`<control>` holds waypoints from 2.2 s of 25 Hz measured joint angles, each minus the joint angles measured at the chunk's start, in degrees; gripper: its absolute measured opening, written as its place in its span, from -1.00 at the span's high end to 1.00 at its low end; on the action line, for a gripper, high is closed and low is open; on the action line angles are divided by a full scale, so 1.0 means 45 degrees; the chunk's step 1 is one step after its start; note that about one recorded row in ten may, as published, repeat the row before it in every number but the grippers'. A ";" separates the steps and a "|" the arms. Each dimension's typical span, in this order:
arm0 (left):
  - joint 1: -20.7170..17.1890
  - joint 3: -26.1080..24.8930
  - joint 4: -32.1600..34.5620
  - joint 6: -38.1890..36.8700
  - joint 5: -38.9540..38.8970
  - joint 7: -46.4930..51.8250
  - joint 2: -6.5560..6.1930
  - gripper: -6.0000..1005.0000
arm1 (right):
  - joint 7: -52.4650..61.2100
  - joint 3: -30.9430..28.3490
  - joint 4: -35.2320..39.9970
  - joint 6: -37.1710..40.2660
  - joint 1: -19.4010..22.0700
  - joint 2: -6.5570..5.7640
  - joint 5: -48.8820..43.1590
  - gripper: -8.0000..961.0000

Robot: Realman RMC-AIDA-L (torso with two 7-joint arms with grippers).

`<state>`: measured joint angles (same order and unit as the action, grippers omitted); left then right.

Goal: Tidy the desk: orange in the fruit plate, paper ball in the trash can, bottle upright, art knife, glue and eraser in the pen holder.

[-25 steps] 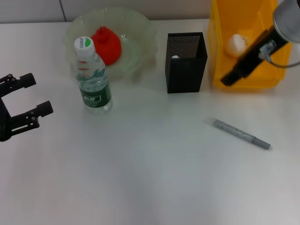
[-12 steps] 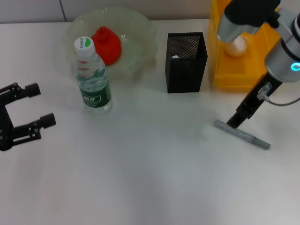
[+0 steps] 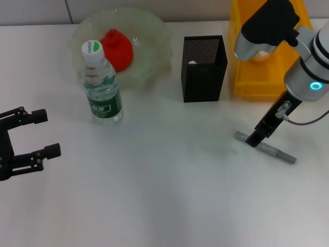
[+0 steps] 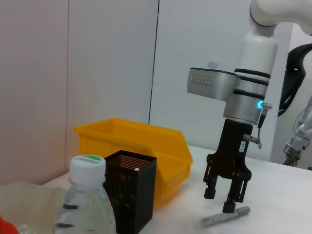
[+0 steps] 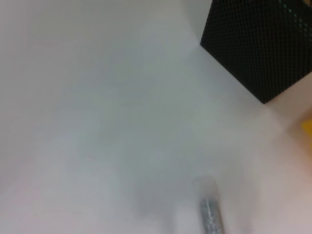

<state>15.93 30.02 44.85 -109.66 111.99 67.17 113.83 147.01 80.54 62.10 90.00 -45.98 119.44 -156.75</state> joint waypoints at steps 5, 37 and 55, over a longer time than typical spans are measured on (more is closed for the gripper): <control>0.0130 0.0104 0.0016 -0.0212 0.0239 0.0014 -0.0017 -0.60 | -0.0007 0.0170 -0.0202 -0.0123 -0.0023 0.0000 0.0086 -0.22; 0.0380 0.0075 -0.0007 -0.0064 0.0290 0.0109 0.0077 -0.60 | 0.0284 0.1273 -0.1620 -0.1292 -0.0291 0.0019 0.0069 0.36; 0.0593 0.0052 0.0013 0.0043 0.0290 0.0113 0.0159 -0.60 | 0.0983 0.0902 0.6472 -0.1347 0.1660 0.0043 0.0586 0.70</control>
<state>18.60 30.26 44.91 -109.47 113.29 67.68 114.54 151.43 84.60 91.23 83.94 -38.51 119.64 -154.11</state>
